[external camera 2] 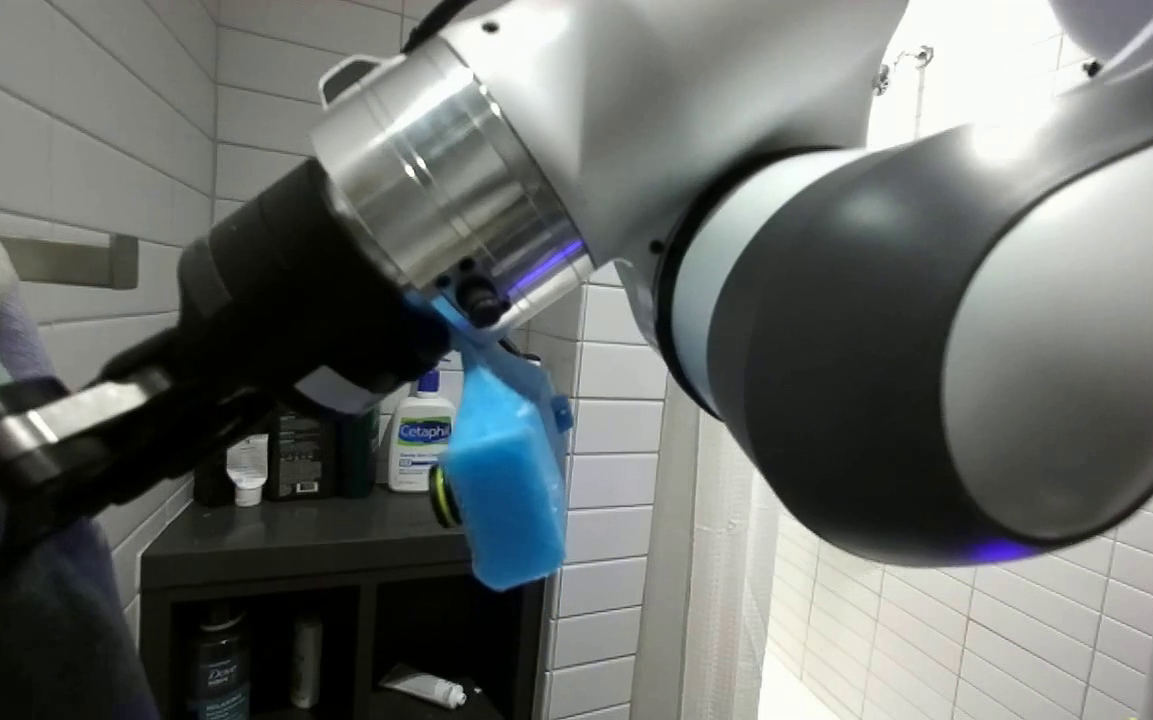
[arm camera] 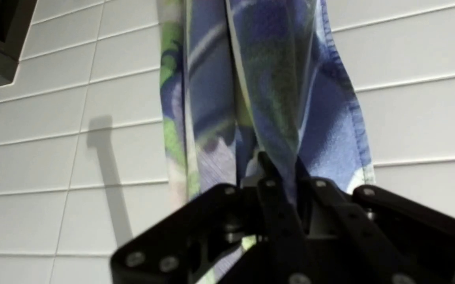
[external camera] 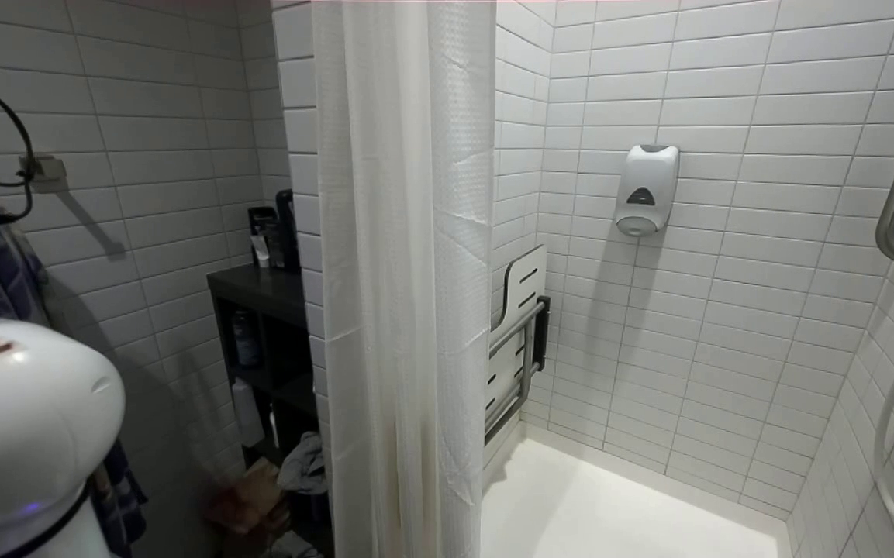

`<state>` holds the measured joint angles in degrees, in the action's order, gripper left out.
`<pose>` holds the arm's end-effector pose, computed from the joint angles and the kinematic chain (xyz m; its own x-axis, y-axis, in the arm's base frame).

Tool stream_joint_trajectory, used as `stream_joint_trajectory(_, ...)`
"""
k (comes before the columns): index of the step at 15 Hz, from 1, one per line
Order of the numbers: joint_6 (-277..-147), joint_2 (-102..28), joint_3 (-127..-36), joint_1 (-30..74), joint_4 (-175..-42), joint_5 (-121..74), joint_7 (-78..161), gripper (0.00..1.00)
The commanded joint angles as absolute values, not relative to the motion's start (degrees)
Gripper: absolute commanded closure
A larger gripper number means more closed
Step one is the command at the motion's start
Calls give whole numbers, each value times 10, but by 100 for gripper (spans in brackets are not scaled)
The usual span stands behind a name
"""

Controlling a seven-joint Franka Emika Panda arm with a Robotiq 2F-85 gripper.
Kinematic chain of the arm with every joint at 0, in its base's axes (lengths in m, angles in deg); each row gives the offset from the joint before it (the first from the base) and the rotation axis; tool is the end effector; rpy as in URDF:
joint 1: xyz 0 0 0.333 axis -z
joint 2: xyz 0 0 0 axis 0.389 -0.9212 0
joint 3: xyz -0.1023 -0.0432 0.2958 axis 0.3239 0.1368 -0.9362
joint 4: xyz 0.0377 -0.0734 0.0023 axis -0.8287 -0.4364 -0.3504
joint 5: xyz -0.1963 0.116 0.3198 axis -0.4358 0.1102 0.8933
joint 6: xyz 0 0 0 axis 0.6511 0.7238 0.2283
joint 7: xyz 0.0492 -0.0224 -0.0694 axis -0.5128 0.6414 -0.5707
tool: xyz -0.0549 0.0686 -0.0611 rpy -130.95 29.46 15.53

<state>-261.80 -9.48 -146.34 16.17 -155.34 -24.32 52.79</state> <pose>0.1802 0.4923 0.4435 0.3178 0.5470 0.7744 0.8629 -0.5053 0.0029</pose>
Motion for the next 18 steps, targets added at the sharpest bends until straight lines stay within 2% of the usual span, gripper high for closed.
stream_joint_trajectory(1, -2630, 1, -1471, 173, -1564, -228, 560, 97)
stream_joint_trajectory(5, -2623, 101, -1459, 171, -1572, -222, 574, 97)
stream_joint_trajectory(11, -2564, 252, -1365, 111, -1587, -158, 562, 97)
stream_joint_trajectory(18, -2471, 434, -1290, 134, -1602, -162, 567, 97)
